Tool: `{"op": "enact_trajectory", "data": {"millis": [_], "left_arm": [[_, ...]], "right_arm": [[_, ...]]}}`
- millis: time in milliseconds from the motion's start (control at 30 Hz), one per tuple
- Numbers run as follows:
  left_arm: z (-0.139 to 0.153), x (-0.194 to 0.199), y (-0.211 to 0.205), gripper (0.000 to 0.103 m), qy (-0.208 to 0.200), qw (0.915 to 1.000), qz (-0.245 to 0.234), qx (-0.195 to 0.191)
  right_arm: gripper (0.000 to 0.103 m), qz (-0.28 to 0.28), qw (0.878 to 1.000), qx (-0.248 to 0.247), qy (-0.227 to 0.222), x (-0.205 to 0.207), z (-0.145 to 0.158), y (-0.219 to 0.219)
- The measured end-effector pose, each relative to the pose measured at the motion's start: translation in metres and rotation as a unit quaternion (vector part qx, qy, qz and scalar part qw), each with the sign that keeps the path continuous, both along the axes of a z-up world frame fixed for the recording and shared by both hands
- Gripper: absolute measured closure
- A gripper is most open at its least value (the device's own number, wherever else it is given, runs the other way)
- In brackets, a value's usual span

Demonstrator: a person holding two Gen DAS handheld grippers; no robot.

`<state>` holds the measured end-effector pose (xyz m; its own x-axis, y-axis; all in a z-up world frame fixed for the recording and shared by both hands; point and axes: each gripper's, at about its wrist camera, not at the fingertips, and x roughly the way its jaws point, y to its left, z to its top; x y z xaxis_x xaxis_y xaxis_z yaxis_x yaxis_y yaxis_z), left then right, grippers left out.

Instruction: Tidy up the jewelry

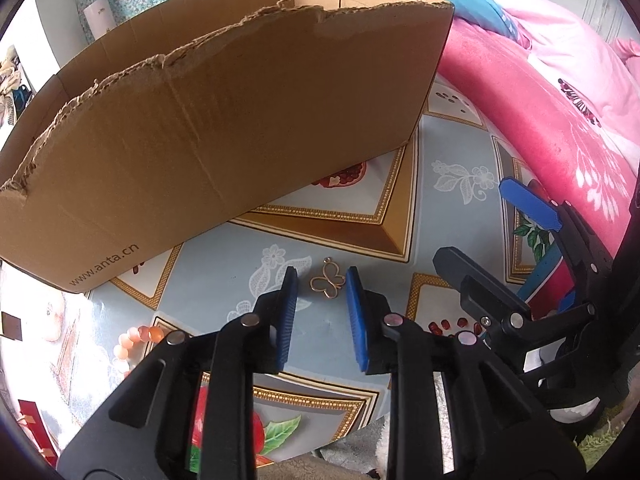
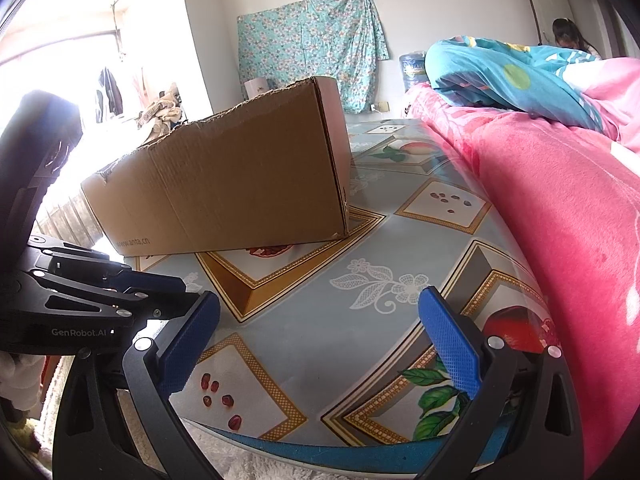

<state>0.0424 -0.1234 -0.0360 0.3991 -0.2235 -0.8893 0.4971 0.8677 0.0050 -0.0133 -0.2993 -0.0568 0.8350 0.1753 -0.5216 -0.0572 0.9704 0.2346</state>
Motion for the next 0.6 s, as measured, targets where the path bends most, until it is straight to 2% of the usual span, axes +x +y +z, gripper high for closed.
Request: {"op": "enact_trajectory", "data": {"millis": [133,300,467,500,600], "left_arm": [[0.001,0.008,-0.009,0.085,0.020,0.9993,-0.002,0.031],[0.002,0.016,-0.014,0.089,0.046,0.9979,-0.001,0.045],[0.003,0.019,-0.022,0.092,0.047,0.9969,-0.007,0.063],[0.003,0.020,-0.024,0.098,0.050,0.9968,-0.009,0.062],[0.003,0.019,-0.033,0.098,0.046,0.9964,-0.011,0.071]], "right_arm": [[0.006,0.000,1.000,0.003,-0.001,0.000,0.000,-0.001],[0.006,-0.001,1.000,0.018,-0.004,-0.001,0.000,-0.006],[0.006,-0.003,1.000,0.028,-0.005,-0.001,0.000,-0.010],[0.006,-0.003,1.000,0.029,-0.005,-0.001,0.000,-0.010],[0.006,-0.002,1.000,0.031,-0.006,-0.001,0.000,-0.010]]}}
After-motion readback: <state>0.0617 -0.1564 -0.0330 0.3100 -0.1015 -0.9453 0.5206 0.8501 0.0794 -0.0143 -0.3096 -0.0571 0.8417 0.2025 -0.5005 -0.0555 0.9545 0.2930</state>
